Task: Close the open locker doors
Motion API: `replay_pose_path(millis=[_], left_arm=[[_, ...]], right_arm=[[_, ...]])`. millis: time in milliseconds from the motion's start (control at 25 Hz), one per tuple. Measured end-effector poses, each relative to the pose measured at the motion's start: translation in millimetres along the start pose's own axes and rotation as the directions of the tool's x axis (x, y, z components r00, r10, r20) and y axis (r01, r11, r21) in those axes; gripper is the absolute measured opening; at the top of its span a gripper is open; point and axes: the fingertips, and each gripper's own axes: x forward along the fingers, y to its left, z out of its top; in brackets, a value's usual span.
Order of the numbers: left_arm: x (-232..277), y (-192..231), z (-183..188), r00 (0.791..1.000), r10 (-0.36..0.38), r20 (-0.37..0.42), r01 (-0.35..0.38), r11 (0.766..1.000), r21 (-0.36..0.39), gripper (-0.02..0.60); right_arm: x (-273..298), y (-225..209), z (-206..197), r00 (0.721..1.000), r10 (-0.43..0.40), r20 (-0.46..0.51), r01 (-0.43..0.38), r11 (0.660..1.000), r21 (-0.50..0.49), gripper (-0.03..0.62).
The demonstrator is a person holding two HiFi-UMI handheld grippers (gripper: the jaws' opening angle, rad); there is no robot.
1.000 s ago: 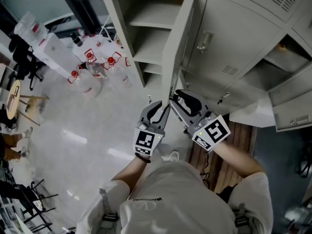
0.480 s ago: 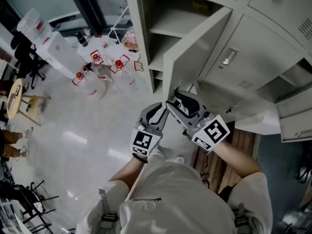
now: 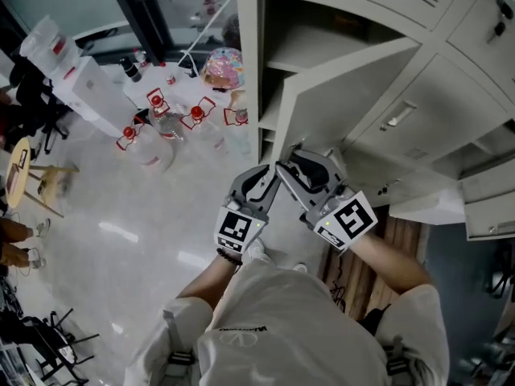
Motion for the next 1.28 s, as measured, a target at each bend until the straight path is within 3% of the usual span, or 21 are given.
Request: replay_pose_path(millis=[320, 440, 760, 1280], left_arm=[[-7.2, 50.4, -4.7, 0.996, 0.068, 0.051, -0.066, 0.997, -0.037, 0.071], [-2.1, 60.7, -3.0, 0.996, 0.065, 0.066, -0.064, 0.998, -0.026, 0.051], [29.6, 79.3, 20.3, 0.99, 0.043, 0.131, -0.044, 0.999, 0.002, 0.046], [90.7, 115.8, 1.5, 0.995, 0.096, 0.032, -0.098, 0.994, 0.051, 0.014]], right_arm=[[40.4, -29.5, -5.0, 0.995, -0.099, 0.0, 0.099, 0.995, -0.005, 0.087], [52.5, -48.9, -7.7, 0.988, -0.152, 0.008, 0.152, 0.988, 0.014, 0.049], [86.0, -90.2, -14.5, 0.967, -0.254, 0.011, 0.254, 0.967, 0.031, 0.038], [107.5, -120.1, -16.0, 0.927, -0.376, 0.016, 0.376, 0.927, 0.013, 0.034]])
